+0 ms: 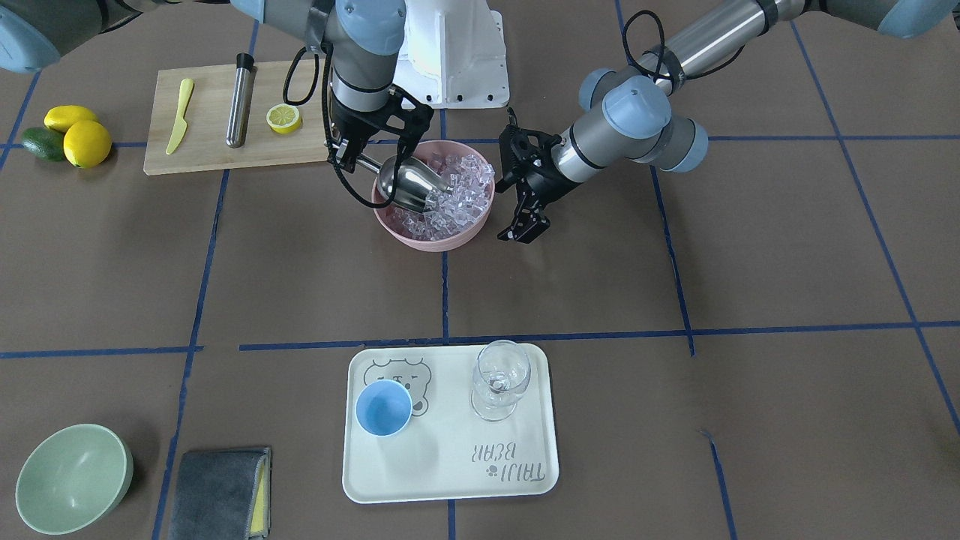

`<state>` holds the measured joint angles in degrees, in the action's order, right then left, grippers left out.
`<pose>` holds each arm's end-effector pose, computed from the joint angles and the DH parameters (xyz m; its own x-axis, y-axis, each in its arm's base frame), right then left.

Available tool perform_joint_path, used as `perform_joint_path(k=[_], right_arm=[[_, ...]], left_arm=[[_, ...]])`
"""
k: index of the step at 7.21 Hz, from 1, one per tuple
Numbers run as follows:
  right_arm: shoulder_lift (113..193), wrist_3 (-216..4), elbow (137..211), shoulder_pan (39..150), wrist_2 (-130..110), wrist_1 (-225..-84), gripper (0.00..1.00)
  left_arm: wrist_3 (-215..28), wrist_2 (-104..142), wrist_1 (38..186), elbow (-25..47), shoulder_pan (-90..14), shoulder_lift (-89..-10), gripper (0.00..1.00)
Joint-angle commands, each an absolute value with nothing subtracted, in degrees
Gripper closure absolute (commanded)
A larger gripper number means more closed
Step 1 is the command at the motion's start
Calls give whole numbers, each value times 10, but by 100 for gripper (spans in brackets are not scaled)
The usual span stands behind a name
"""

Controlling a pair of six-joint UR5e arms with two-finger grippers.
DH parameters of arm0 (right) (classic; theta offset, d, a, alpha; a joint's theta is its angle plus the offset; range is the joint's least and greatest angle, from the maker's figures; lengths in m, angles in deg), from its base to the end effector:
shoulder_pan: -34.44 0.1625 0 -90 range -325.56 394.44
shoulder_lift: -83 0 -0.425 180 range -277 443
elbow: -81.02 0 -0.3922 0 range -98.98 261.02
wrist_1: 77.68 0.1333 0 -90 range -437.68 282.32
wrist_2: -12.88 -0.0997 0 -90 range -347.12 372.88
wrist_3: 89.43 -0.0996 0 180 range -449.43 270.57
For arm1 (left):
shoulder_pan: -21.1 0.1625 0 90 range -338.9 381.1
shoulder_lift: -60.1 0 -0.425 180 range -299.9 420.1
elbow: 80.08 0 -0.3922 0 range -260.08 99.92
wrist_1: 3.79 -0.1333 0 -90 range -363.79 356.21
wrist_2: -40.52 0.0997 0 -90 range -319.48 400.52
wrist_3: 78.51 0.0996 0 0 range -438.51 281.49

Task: Put ice in cup with scoop
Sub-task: 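Drag the scoop through the ice with the right gripper to fill it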

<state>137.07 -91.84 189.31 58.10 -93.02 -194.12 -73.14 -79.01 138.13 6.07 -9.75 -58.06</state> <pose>-0.5176 -0.3425 0.2267 0.3028 -0.9164 0.2618 0.7983 0.3939 0.4555 0.5285 -0.4138 0.2995 0.0159 0.9995 -0.0259 -0.2067 0.0286 0.9780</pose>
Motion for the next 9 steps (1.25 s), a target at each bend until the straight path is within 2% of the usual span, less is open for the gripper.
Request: perform_joint_path(k=[1,4,9], right_arm=[[1386,-920,1903,590,-949,-1908,100],[1407,-922,1909,604,-972,-1858,100],[1477,-978,1916,607,-987,-1683,100]], left_arm=[[-732,-790,1382,61,-97,-582,0],[-732,-790,1382,61,-98,-588,0],[-732,-790,1382,61,-99,-588,0]])
